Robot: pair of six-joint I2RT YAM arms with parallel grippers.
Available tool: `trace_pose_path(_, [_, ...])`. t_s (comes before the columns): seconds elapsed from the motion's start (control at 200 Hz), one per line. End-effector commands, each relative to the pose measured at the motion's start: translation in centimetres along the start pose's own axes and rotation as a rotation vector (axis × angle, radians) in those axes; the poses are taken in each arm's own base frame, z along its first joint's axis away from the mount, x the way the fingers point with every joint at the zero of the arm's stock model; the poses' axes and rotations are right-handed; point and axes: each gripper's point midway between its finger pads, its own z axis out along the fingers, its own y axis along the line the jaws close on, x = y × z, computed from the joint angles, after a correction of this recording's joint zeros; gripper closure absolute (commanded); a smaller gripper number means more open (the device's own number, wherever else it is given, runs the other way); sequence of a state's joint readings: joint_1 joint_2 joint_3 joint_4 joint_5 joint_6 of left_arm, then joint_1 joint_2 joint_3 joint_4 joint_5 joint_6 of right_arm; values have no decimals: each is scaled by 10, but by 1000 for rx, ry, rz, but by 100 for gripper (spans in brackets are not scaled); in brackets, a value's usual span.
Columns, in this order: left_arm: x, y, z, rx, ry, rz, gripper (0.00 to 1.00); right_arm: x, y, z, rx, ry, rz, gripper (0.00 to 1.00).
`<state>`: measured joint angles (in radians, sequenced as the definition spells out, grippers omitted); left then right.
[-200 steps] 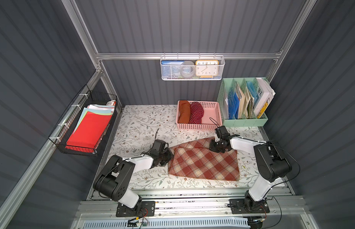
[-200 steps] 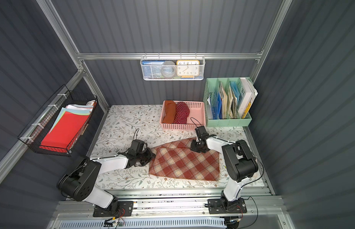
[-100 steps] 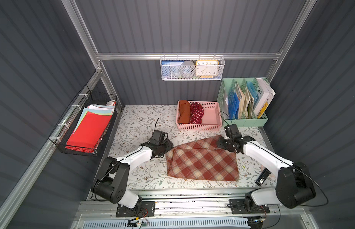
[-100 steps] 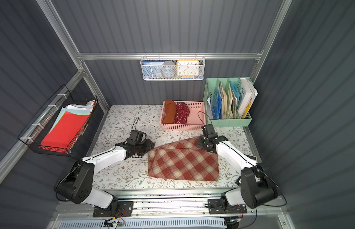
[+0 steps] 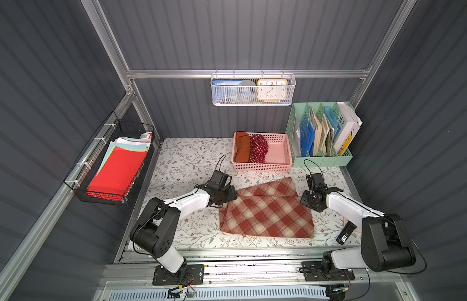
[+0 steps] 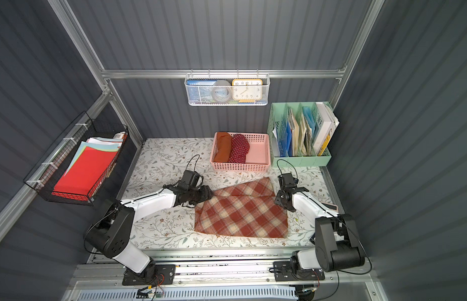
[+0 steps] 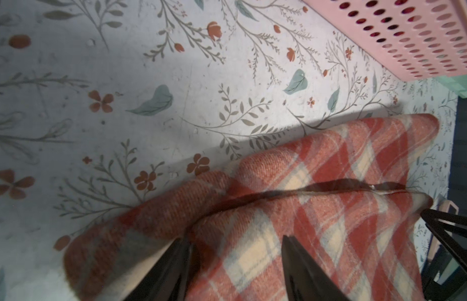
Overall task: Roll up the skirts
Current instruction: Fold the skirt at the center of the board.
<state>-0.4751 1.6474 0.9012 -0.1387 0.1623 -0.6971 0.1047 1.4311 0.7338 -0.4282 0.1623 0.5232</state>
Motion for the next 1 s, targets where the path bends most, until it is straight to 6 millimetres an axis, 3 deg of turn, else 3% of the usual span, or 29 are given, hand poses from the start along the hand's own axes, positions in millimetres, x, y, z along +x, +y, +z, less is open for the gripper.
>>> trace_pose_path(0.0, [8, 12, 11, -45, 41, 46, 45, -14, 9, 2, -31, -11, 23, 46])
trace_pose_path(0.145, [13, 15, 15, -51, 59, 48, 54, -15, 10, 15, -49, 36, 54, 53])
trace_pose_path(0.31, [10, 9, 13, -28, 54, 54, 80, -12, 15, 27, -99, 78, 82, 88])
trace_pose_path(0.405, [7, 2, 12, -13, 50, 58, 90, -13, 15, 26, -100, 72, 85, 100])
trace_pose_path(0.48, [5, -4, 9, -5, 42, 68, 100, -15, 13, 22, -100, 52, 89, 100])
trace_pose_path(0.66, [-3, -19, -9, 19, 8, 84, 100, -18, 11, 1, -126, -1, 97, 100])
trace_pose_path(0.841, [-5, -34, -46, 52, -53, 88, 100, -19, 3, -40, -173, -86, 115, 100])
trace_pose_path(0.991, [2, -28, -80, 63, -116, 38, 100, -24, 8, -73, -255, -164, 104, 100])
